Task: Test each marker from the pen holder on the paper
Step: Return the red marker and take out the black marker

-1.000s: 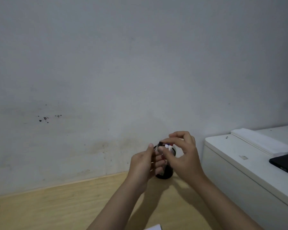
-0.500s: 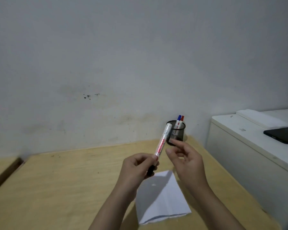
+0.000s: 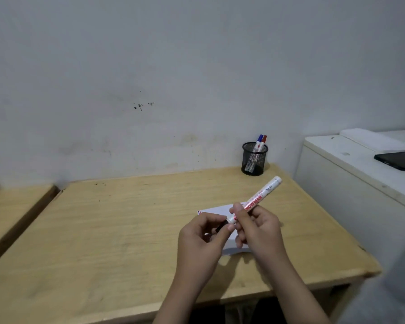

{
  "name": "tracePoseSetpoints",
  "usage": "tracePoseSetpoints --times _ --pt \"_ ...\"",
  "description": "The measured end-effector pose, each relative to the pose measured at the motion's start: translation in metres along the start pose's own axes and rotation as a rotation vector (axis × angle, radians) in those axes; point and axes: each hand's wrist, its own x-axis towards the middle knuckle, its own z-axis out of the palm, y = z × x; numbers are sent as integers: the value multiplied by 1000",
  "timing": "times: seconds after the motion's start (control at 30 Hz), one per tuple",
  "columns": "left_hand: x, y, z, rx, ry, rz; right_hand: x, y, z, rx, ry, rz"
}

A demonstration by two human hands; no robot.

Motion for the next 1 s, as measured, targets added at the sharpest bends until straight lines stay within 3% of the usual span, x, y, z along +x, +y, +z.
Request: tracePoseSetpoints --times 0.4,0.6,0.73,1.0 --pt "-12 -12 -3 267 27 264 -7 4 -2 101 -22 -42" --pt "11 -12 -19 284 33 186 8 -3 -19 229 142 -103" --pt "54 -22 -32 427 0 107 16 -2 -33 225 215 -107" --pt "128 -60 -33 737 -82 -163 11 16 -39 144 198 -85"
